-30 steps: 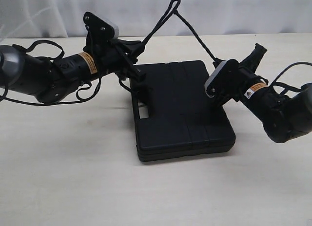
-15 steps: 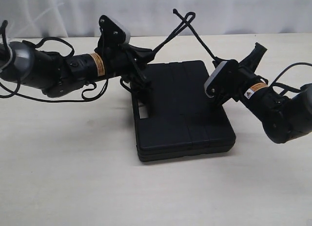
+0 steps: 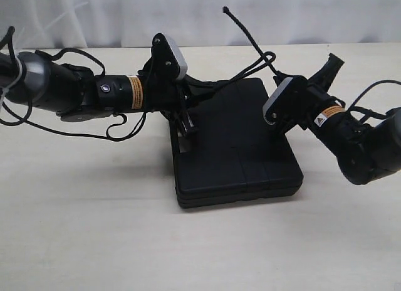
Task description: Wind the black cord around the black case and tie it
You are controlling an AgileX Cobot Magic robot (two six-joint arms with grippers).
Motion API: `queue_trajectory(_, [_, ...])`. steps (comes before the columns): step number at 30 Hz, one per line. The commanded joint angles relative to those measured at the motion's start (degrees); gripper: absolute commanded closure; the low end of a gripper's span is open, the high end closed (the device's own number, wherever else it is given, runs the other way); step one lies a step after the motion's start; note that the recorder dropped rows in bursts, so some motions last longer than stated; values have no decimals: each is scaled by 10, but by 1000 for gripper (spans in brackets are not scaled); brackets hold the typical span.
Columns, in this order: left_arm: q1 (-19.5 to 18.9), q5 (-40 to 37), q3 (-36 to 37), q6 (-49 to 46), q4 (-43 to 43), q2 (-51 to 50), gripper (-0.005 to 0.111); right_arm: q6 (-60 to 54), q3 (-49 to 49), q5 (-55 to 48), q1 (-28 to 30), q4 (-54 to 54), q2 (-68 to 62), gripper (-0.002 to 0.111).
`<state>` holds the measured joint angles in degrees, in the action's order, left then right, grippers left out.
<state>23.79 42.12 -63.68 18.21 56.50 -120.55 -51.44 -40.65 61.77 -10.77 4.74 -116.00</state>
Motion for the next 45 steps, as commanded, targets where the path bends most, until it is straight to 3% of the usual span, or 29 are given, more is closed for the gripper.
queue_trajectory(1, [2,-15,-4,-39,14,-1,107,0,4,15,-1,7,-1,104])
queue_trajectory(8, [2,-6,-4,-67,14,-1,105,41,4,46,-1,8,-1,104])
queue_trajectory(17, [2,13,-4,-107,54,-1,63,84,4,71,-1,33,-1,104])
queue_trajectory(21, [2,30,-4,-109,52,-1,51,102,4,71,-1,65,-1,104])
queue_trajectory(29, [2,56,-4,-106,39,4,42,108,4,70,-1,81,-1,104])
queue_trajectory(34, [2,80,-4,-21,35,24,42,108,4,70,-1,81,-1,104])
queue_trajectory(36, [2,84,-4,31,4,28,42,113,1,69,-1,81,-1,104])
queue_trajectory(40, [2,80,-4,130,-221,28,42,122,1,67,-1,95,-1,104])
queue_trajectory(42, [2,107,-4,161,-289,28,42,122,1,65,-1,104,-1,104])
queue_trajectory(45, [2,192,-6,163,-301,28,42,122,1,65,-1,118,-1,104])
